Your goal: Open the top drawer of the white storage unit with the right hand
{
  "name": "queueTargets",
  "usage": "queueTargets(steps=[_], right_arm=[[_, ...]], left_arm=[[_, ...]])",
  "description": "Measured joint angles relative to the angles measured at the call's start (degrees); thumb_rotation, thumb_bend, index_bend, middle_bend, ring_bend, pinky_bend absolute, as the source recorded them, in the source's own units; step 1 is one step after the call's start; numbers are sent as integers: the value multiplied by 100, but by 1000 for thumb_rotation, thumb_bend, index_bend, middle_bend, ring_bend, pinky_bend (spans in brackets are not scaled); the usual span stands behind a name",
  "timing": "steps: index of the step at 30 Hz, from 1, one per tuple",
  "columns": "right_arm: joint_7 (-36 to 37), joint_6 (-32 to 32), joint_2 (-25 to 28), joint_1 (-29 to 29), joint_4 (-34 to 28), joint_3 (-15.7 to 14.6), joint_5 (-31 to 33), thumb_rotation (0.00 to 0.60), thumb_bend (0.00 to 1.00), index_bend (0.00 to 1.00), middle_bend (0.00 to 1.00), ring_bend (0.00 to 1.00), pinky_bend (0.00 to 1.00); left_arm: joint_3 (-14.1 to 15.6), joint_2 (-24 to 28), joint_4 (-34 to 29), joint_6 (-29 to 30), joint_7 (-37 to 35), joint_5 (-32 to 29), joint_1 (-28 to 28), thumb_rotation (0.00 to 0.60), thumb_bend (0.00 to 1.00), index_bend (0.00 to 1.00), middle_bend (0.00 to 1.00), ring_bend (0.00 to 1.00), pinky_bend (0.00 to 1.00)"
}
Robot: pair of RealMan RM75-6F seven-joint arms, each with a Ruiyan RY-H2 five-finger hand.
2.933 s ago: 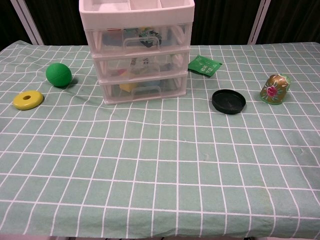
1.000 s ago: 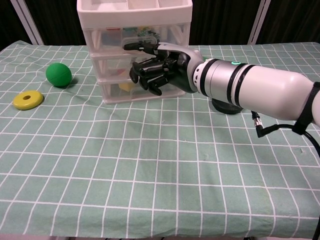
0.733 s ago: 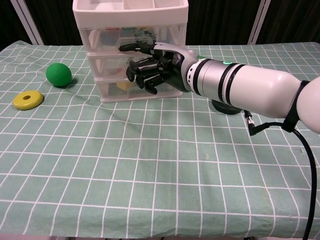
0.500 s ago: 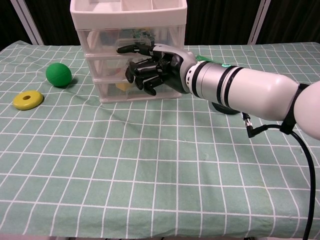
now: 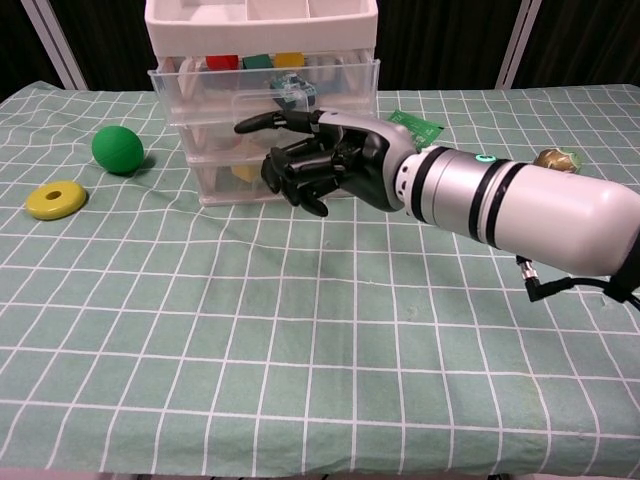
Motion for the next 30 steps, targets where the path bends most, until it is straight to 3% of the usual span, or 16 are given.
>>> queueTargets(steps=[3,5,10,16,23,30], right_arm=[[19,23,188,-63,-177,-159,-147,600,610,75,622,670,810],[-34,34,362,-96,-322,-268,-259,600,570,21,619,670,810],[-485,216,863,-182,-747,-498,-656,600,486,12,618,679,810],[-1762,706,1348,-315,-1169,-552,-894,600,352,11,662,738,842],[-3500,949,1720,-334,-1628,-296,-155,600,334,11,687,760,866],[-4190,848,1716,-118,-1564,-44,899,600,335,10,688,765,870]], left_arm=[[3,-8,15,-15,-12,-8,-1,600,0,305,232,153,199],[5,-9,19,-17,-26,-15,3,600,0,305,231,153,199],[5,-14,47,-9,-59,-34,20,600,0,305,232,153,199],[-5,-34,42,-30,-47,-13,-9,600,0,305,232,153,199],[-10,-41,14,-60,-3,-25,-24,600,0,305,232,153,199],[-6,-37,-4,-118,6,-58,-37,600,0,305,232,153,199]])
